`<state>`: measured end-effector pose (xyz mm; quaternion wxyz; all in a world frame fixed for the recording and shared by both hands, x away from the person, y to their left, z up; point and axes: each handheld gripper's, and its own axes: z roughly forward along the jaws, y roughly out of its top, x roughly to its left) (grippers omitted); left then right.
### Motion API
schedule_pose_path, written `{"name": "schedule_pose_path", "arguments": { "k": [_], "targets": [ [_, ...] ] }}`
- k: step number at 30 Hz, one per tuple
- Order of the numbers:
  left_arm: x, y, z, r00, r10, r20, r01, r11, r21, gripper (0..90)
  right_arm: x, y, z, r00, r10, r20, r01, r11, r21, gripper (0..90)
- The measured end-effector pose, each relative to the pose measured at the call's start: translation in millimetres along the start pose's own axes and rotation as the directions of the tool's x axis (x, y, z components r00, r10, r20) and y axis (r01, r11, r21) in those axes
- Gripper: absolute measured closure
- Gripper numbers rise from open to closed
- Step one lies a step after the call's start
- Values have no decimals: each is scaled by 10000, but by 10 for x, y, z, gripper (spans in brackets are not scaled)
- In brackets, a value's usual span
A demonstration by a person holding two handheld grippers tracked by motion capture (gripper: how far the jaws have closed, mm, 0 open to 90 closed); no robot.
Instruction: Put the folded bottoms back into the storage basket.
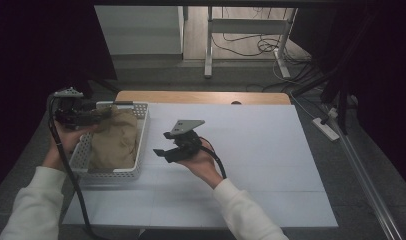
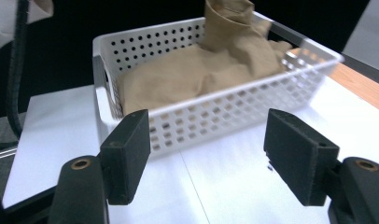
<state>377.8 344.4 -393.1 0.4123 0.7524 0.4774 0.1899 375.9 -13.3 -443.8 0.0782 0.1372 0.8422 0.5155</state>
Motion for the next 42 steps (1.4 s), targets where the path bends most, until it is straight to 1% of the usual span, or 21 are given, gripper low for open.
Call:
{"name": "schedule_pose_path", "arguments": {
  "k": [4, 8, 11, 13, 14, 18, 21, 24, 26, 27, 29, 31, 33, 35, 36, 39, 42],
  "targets": [
    [-225, -28, 18, 9995, 229, 202, -229, 9997, -33, 205, -78, -115, -262, 9996, 211, 199, -210, 9997, -78, 311],
    [-440, -86, 76, 9985, 313, 442, -312, 9995, -43, 198, -140, -245, -522, 9984, 311, 469, -308, 9995, -57, 309],
    [-598, -134, 115, 9968, 347, 719, -337, 9993, -147, 194, -179, -354, -719, 9976, 341, 600, -340, 9994, -21, 307],
    [-724, -166, 140, 9957, 469, 795, -459, 9988, -148, 193, -206, -432, -844, 9968, 359, 718, -362, 9993, 27, 308],
    [-763, -175, 149, 9952, 531, 827, -523, 9986, -125, 191, -225, -478, -919, 9962, 388, 776, -397, 9992, 105, 308],
    [-963, -217, 186, 9927, 794, 912, -798, 9968, 4, 190, -264, -619, -1141, 9942, 559, 921, -569, 9984, 76, 308],
    [-1092, -261, 206, 9911, 845, 1030, -856, 9963, 62, 189, -284, -727, -1315, 9916, 605, 1140, -621, 9980, 103, 308],
    [-1186, -319, 223, 9901, 876, 1101, -893, 9959, 111, 189, -307, -829, -1488, 9878, 735, 1369, -754, 9971, 85, 308],
    [-1250, -374, 233, 9896, 910, 1110, -936, 9955, 177, 187, -310, -895, -1596, 9850, 793, 1534, -817, 9966, 90, 308],
    [-1284, -419, 235, 9894, 862, 1165, -889, 9959, 186, 186, -307, -928, -1649, 9837, 820, 1598, -851, 9963, 121, 308],
    [-1328, -479, 238, 9892, 872, 1175, -909, 9955, 268, 187, -295, -992, -1755, 9820, 754, 1729, -799, 9966, 192, 307],
    [-1376, -550, 239, 9890, 840, 1219, -886, 9955, 326, 187, -274, -1059, -1863, 9800, 844, 1802, -885, 9960, 151, 308],
    [-1427, -623, 234, 9884, 884, 1236, -940, 9947, 407, 186, -252, -1124, -1966, 9781, 814, 1917, -871, 9960, 213, 307],
    [-1459, -676, 224, 9871, 851, 1355, -923, 9946, 481, 185, -230, -1191, -2068, 9754, 711, 2088, -785, 9965, 277, 306],
    [-1473, -707, 215, 9870, 835, 1373, -910, 9947, 489, 180, -225, -1227, -2117, 9759, 724, 2057, -792, 9965, 252, 306],
    [-1501, -796, 194, 9866, 737, 1457, -802, 9960, 394, 180, -225, -1333, -2244, 9734, 898, 2107, -942, 9955, 110, 306],
    [-1519, -853, 196, 9864, 781, 1445, -852, 9954, 436, 180, -217, -1418, -2330, 9724, 934, 2140, -970, 9953, 61, 306]
  ]
}}
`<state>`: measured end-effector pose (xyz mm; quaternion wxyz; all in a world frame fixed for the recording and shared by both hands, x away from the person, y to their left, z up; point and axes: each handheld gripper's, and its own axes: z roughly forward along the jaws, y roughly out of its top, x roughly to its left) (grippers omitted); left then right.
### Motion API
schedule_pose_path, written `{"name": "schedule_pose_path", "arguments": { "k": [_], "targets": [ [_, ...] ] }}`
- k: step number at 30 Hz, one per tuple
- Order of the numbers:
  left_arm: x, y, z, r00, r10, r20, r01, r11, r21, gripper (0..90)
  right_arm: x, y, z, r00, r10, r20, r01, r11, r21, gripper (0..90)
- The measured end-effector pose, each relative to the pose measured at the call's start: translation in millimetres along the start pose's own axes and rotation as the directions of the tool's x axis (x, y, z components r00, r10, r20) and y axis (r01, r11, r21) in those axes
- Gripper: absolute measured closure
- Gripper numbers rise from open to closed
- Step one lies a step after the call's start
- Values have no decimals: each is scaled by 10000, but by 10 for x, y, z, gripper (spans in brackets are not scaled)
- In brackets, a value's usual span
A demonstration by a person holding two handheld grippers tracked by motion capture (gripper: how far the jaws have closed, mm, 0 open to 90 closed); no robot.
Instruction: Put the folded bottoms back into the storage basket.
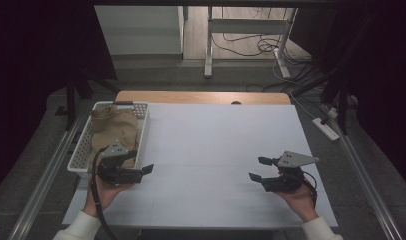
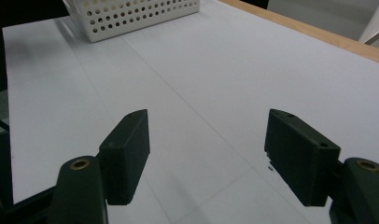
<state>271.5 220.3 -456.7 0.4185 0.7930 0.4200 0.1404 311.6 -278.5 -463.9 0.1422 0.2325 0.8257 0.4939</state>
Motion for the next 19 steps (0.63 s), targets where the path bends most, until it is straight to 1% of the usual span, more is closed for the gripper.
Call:
{"name": "schedule_pose_path", "arguments": {
  "k": [3, 5, 8, 10, 16, 19],
  "targets": [
    [-6, -24, 2, 10000, 96, -9, -96, 9999, 47, 179, -6, -71, -42, 10000, 31, 18, -31, 10000, 4, 306],
    [-1, -31, -5, 10000, 95, 20, -95, 9999, 35, 176, -12, -97, -45, 10000, -9, 94, 8, 9999, 109, 306],
    [16, -39, -19, 10000, 70, -24, -71, 10000, -27, 176, -21, -105, -51, 10000, 68, 1, -68, 9999, 86, 306],
    [25, -43, -29, 10000, 42, -30, -42, 10000, -69, 175, -9, -102, -55, 10000, 20, 44, -21, 10000, 67, 306],
    [18, -40, -54, 10000, 70, -45, -71, 9998, -164, 171, 26, -97, -32, 9997, -198, -107, 199, 9997, 142, 306],
    [13, -37, -53, 9999, 95, -34, -96, 9998, -167, 170, 16, -107, -30, 9998, -176, -101, 178, 9997, 178, 303]
  ]
}}
